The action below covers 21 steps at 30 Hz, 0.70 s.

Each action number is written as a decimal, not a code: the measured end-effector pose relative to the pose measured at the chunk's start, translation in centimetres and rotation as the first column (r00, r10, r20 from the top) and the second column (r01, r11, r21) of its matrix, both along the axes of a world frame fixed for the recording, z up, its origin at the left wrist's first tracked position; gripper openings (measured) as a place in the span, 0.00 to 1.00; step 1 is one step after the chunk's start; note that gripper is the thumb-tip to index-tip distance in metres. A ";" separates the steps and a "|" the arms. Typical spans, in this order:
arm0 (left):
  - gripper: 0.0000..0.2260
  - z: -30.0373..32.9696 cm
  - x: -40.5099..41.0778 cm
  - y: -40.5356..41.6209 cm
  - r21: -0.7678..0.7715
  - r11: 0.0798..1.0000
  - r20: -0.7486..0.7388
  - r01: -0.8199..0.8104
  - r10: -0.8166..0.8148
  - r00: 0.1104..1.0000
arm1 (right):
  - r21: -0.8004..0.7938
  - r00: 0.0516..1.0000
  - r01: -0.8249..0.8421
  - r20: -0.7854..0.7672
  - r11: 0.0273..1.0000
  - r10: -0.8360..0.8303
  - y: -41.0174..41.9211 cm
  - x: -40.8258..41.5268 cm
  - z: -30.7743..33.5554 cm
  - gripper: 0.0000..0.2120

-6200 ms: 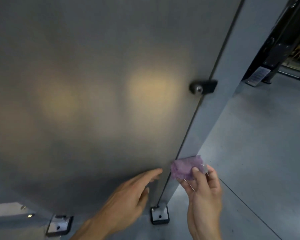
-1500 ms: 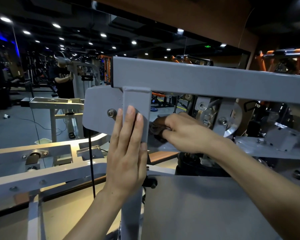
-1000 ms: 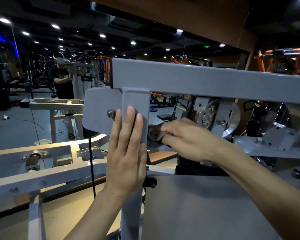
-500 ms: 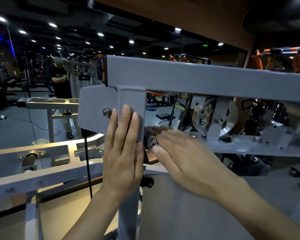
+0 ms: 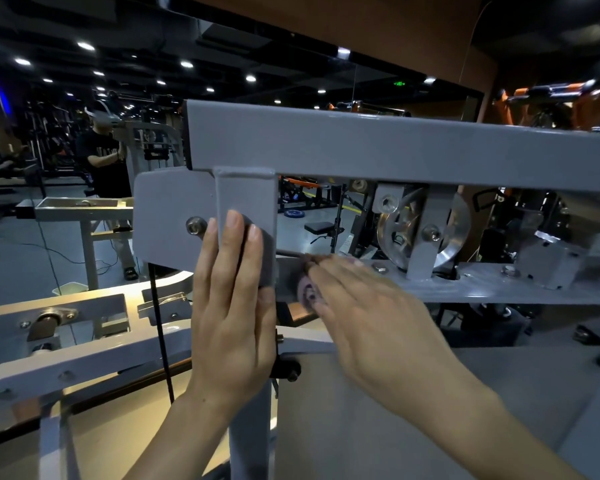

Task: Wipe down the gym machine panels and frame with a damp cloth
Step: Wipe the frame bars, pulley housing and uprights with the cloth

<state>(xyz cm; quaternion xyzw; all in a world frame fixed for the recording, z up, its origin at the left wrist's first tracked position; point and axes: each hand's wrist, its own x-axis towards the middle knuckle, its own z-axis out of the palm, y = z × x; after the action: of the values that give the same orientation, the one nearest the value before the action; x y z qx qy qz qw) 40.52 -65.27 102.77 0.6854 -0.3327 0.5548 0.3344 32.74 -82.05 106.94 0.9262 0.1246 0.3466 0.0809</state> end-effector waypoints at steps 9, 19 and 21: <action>0.23 -0.1 0.1 0.1 0.008 1.000 0.006 -0.007 0.007 1.000 | 0.054 0.998 -0.060 -0.007 0.997 0.061 3.1 1.0 -0.6 0.23; 0.25 -0.5 0.0 0.2 0.012 1.000 -0.016 0.007 -0.007 1.000 | 0.240 0.995 0.023 0.087 0.971 -0.045 -1.5 -1.3 -1.0 0.24; 0.25 -0.4 0.0 0.1 0.012 1.000 -0.007 0.003 -0.003 1.000 | 0.231 0.996 0.005 0.084 0.973 -0.025 0.3 -0.5 -1.0 0.24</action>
<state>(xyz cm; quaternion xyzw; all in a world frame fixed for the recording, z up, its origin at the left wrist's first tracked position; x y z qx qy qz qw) 40.51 -65.14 102.36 0.6890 -0.3359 0.5497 0.3321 32.20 -81.76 105.89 0.9144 0.0728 0.3977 -0.0191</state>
